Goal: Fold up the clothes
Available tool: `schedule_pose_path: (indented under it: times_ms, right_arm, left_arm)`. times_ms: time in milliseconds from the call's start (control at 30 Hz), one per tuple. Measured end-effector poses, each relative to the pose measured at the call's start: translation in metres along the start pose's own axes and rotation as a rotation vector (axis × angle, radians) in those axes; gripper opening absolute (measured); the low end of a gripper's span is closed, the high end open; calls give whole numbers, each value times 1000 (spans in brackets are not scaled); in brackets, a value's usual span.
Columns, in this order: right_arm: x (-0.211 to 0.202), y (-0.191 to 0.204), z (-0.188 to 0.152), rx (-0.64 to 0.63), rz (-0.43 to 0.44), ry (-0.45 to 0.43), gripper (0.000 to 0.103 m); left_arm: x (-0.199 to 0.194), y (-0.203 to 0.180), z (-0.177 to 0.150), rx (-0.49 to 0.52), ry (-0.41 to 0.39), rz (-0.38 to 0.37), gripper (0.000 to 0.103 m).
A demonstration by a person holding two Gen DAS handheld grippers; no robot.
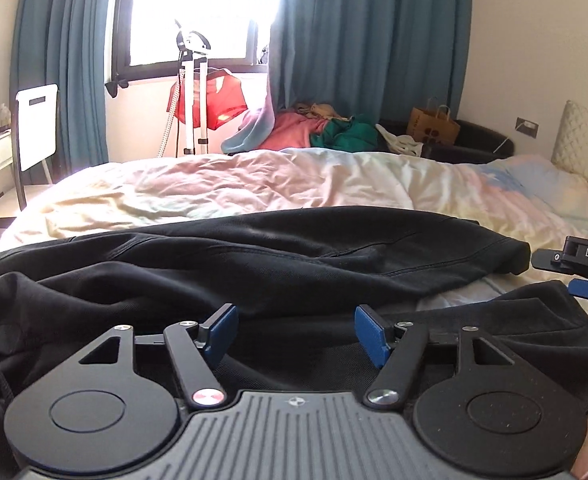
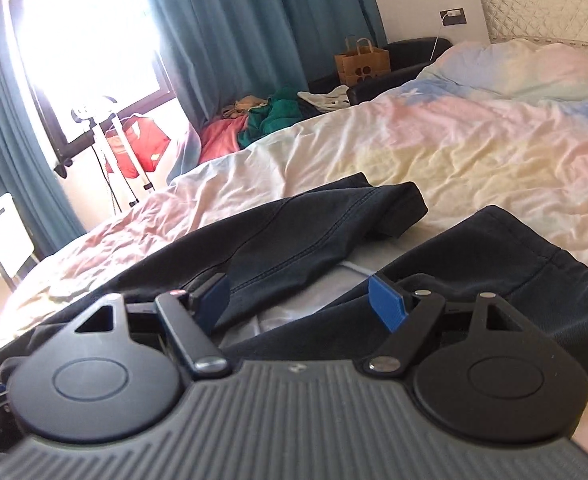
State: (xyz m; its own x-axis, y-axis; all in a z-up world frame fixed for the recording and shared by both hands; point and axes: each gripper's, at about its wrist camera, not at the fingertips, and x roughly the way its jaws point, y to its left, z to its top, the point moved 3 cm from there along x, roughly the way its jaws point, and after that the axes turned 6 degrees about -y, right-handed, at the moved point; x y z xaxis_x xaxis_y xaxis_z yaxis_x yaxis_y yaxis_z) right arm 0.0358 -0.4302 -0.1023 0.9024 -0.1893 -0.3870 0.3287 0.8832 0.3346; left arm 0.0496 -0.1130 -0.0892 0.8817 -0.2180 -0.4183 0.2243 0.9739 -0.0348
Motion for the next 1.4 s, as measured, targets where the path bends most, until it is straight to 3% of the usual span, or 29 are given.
schedule_pose_path:
  times_ms: [100,200,300,467,600,700,800,967,1033,1167,1233,1400]
  right_arm:
    - [-8,2,-10,30,10,40,79]
    - [-14,1,-17,85,33,66,79]
    - [-18,8,-16,58,32,54,79]
    - [-20,16,-17,25,40,43,79]
    - [-9,5,-16,170,118,95,79]
    - [11,-15,-11,378,199,155,79]
    - [46,-42,-3,601,207,202,80]
    - [104,-85,1,826,195,236,80]
    - [127,-101,1,877,192,234,80]
    - [182,-121,-3,1001,286,233,80]
    - [204,-122,1,980,308,239,80]
    - [242,-121,11,898,252,269,78]
  left_arm:
    - [-12,14,-21,5,-30,26,80]
    - [-16,21,-36,-8,5,26,81]
    - [-17,25,-36,-47,28,8,84]
    - [-23,31,-38,-63,7,28,101]
    - [-21,33,-41,-65,31,51,103]
    - [-17,35,-44,-75,58,66,103]
    - [-17,35,-45,-75,66,70,103]
    - [-8,32,-50,-53,76,88,103]
    - [1,33,-51,-63,91,91,103]
    - [16,35,-54,-95,112,96,103]
    - [22,37,-56,-111,124,97,103]
    - [41,39,-61,-137,155,105,103]
